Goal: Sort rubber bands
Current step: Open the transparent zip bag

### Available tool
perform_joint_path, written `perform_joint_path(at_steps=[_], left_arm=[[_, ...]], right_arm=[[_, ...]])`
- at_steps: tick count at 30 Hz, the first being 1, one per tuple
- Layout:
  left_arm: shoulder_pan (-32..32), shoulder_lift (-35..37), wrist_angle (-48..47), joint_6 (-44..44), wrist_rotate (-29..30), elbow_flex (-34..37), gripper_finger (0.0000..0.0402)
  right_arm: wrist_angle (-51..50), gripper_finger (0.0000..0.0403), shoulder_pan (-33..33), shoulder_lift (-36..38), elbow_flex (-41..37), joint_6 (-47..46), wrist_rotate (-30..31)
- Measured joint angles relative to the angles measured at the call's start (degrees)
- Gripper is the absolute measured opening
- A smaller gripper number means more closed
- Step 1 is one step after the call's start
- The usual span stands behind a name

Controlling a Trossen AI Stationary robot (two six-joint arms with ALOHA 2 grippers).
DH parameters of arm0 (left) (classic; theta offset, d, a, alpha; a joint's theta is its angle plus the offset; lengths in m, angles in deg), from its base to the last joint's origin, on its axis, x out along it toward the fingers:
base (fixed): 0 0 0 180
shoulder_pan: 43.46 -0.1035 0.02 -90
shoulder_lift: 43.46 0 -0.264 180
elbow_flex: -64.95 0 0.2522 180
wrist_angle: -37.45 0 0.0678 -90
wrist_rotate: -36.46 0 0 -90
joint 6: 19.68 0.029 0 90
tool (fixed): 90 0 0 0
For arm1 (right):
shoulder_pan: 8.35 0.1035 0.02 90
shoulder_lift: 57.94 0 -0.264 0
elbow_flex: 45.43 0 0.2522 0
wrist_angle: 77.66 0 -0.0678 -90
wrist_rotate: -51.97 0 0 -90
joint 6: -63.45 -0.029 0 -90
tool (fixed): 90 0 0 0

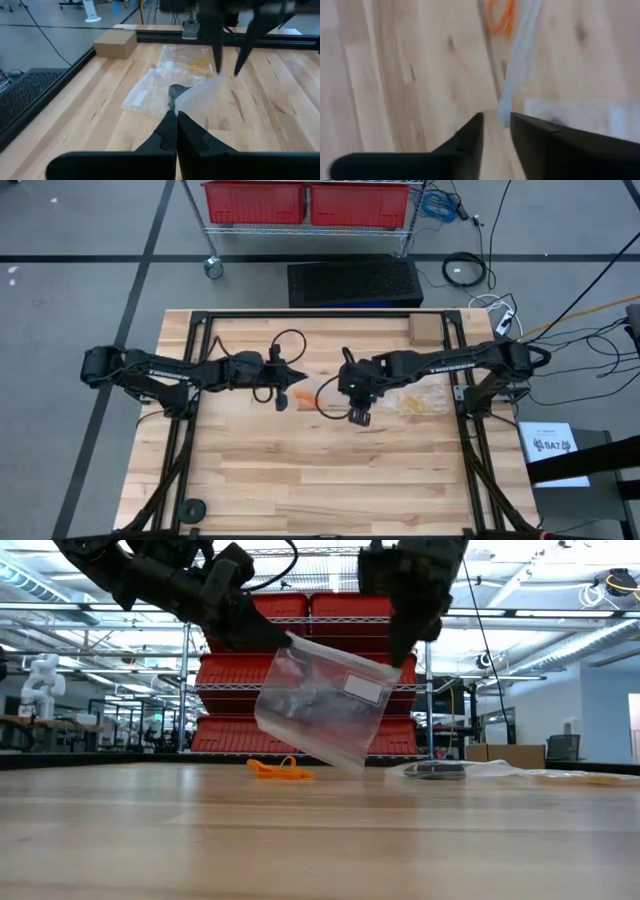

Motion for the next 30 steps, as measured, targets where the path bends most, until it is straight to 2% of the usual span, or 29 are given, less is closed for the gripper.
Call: perform_joint_path(at_steps=[5, 8, 11, 15, 17, 30], left_arm=[[0.1, 0.0, 0.0, -0.8, -0.6, 0.0, 0.0], [0.1, 0.0, -0.1, -0.9, -0.7, 0.0, 0.0], [0.0, 0.0, -0.1, -1.0, -0.9, 0.0, 0.0], [0.1, 0.0, -0.1, -1.0, -1.0, 0.0, 0.0], [0.1, -0.1, -0.1, -1.0, -1.0, 0.0, 0.0], [0.1, -0.1, -0.1, -0.9, -1.2, 0.0, 0.0]], right_arm=[[6.0, 0.0142, -0.2, 3.9, 0.2, 0.8, 6.1], [11.9, 0.0152, -0.2, 4.7, 0.2, 3.5, 8.1], [16.3, 0.0127, -0.5, 4.2, 0.3, 7.6, 8.2], [18.1, 0.0039, -1.1, 2.1, 0.3, 10.3, 8.3], [18.2, 0.0011, -1.3, 1.3, 0.3, 11.5, 8.7], [18.3, 0.0001, -2.7, -1.2, 0.3, 11.9, 8.3]])
